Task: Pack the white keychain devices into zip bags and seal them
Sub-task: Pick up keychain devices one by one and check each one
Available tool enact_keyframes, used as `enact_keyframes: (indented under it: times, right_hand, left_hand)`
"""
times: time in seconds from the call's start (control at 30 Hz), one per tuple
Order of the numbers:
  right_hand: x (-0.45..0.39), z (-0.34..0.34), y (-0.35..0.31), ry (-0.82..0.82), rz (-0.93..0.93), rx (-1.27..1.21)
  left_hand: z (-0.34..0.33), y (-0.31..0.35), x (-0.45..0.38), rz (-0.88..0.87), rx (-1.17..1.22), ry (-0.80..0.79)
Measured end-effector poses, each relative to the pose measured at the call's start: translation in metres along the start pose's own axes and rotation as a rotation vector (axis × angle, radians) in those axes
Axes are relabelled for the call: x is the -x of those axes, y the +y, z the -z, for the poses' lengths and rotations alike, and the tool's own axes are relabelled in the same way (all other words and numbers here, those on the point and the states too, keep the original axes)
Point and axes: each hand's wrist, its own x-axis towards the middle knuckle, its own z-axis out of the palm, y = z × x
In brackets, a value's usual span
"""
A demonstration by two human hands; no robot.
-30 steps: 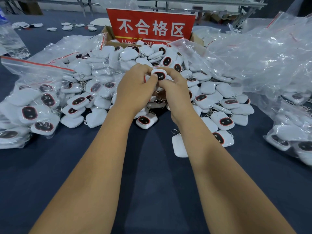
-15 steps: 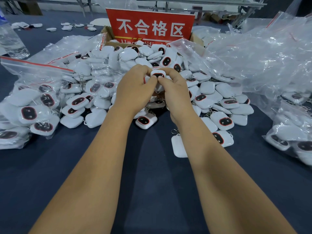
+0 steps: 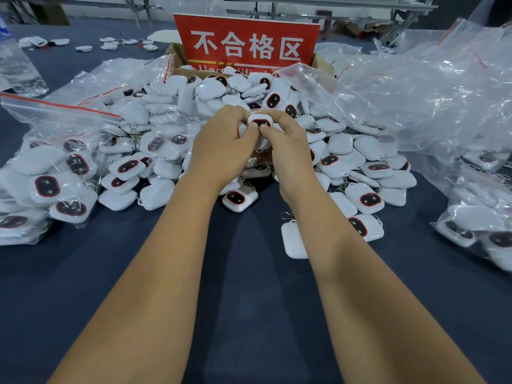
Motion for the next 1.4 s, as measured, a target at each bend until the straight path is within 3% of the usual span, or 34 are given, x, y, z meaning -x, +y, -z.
enact_keyframes:
  times: [0.37, 0.57, 0.73, 0.97, 1.4]
  right_hand:
    - [-0.001, 0.0, 0.002, 0.026, 0.029, 0.058]
    - [-0.002, 0.0, 0.0, 0.146, 0.109, 0.079]
    - [-0.004, 0.004, -0.005, 0.259, 0.084, -0.091]
    - [-0.004, 0.003, -0.009, 0.14, 0.117, -0.307]
    - [-0.004, 0.0, 0.003, 0.196, 0.294, 0.299]
  left_hand:
    - [0.0, 0.0, -0.002, -0.02, 0.042, -0.006]
    - [0.004, 0.002, 0.0, -0.03, 0.134, -0.052]
    - [0.002, -0.002, -0.002, -0.105, -0.083, -0.093]
    - [0.001, -0.002, -0.003, -0.172, -0.075, -0.043]
    - [-0.001, -0.003, -0.005, -0.204, 0.036, 0.082]
